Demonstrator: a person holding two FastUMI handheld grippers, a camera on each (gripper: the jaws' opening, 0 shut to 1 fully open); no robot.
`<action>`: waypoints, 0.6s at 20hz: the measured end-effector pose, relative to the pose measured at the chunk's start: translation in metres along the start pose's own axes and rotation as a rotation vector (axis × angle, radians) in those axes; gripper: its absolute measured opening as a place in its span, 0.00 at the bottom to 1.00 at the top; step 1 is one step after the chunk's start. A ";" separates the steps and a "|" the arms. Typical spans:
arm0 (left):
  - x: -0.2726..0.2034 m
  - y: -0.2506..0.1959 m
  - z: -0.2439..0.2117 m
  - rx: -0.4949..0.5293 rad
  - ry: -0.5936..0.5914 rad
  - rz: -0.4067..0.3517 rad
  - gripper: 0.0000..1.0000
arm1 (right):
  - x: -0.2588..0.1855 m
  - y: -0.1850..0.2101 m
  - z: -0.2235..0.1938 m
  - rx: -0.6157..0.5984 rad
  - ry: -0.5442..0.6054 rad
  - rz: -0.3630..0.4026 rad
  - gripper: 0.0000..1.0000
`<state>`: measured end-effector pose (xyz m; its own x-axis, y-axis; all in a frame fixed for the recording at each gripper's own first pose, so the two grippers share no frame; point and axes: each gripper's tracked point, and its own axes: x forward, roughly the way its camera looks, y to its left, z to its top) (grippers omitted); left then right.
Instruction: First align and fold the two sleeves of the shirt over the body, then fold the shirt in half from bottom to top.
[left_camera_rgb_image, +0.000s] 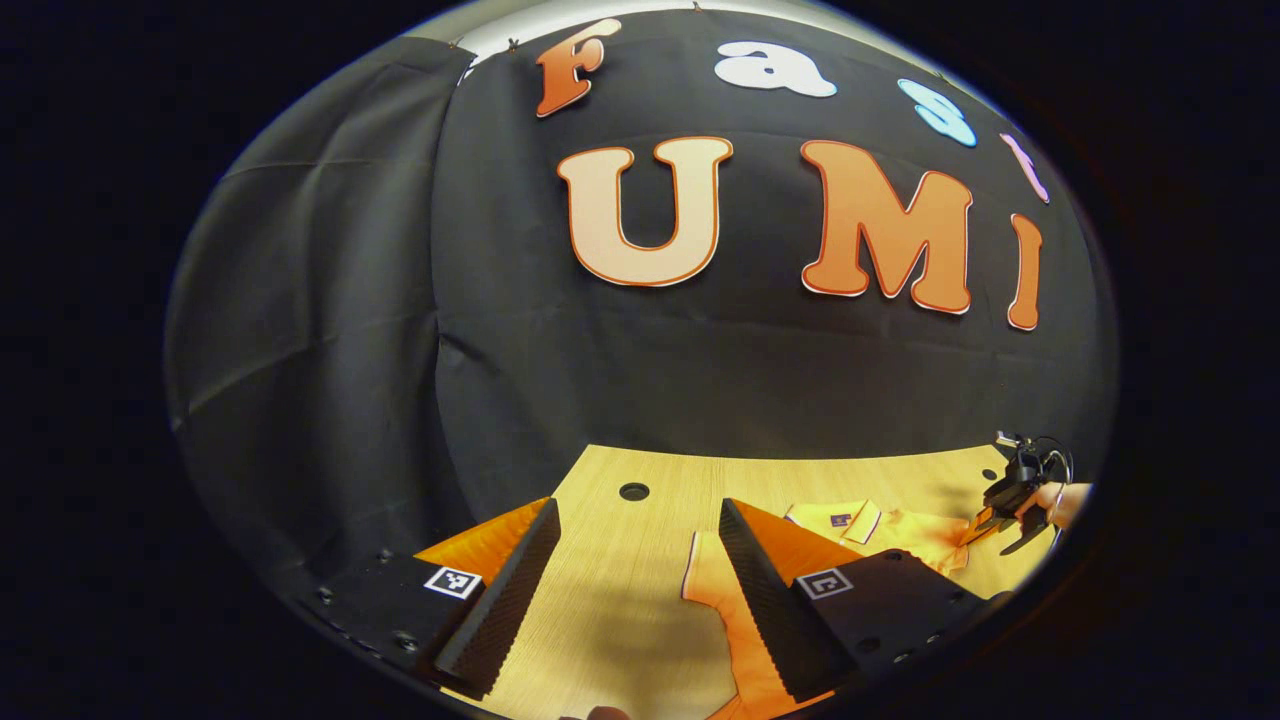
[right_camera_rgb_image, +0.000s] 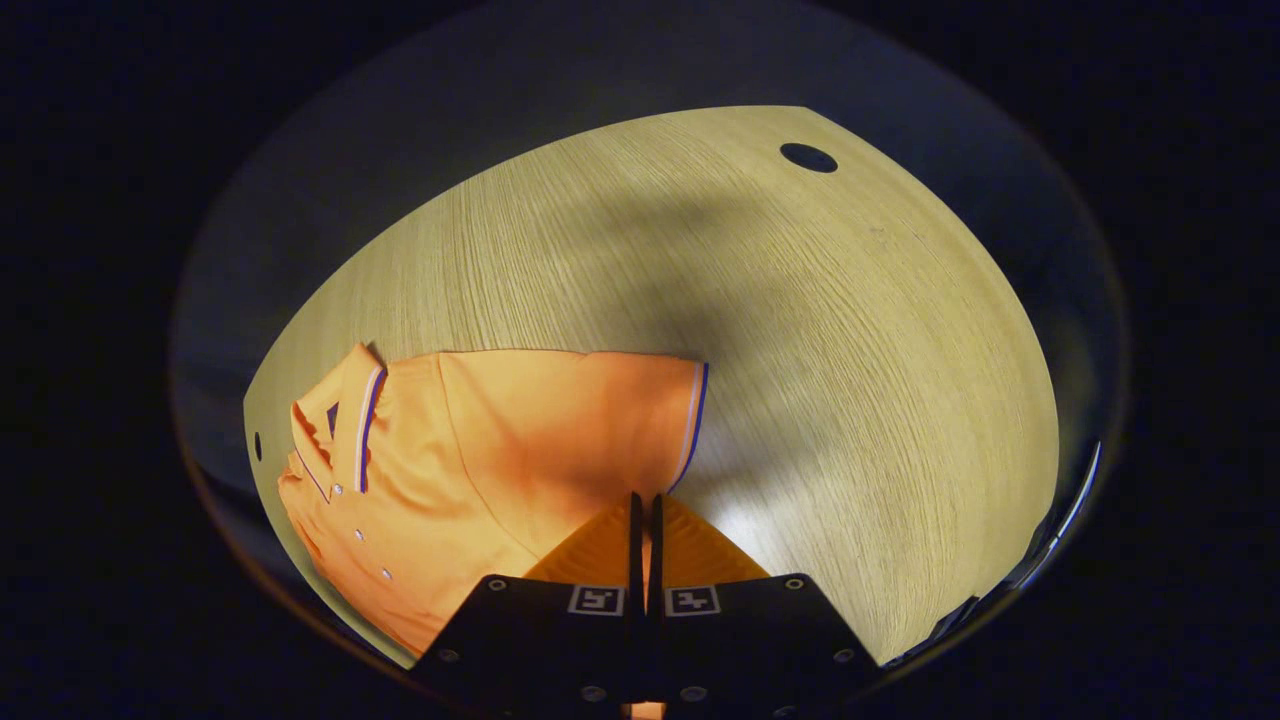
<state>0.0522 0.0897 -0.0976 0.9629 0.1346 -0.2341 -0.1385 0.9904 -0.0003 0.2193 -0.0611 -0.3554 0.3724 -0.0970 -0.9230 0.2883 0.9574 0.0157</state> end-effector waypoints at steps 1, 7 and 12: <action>0.000 0.003 0.001 -0.004 -0.002 0.000 0.98 | -0.007 0.002 0.003 -0.011 -0.014 0.000 0.01; -0.004 0.017 0.000 -0.021 -0.017 -0.014 0.98 | -0.059 0.029 0.018 -0.087 -0.105 0.018 0.01; -0.005 0.039 -0.002 -0.029 -0.025 -0.018 0.98 | -0.095 0.064 0.016 -0.211 -0.184 0.007 0.01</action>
<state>0.0419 0.1274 -0.0984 0.9707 0.1175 -0.2096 -0.1271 0.9913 -0.0328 0.2166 0.0055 -0.2608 0.5332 -0.1193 -0.8375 0.1024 0.9918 -0.0761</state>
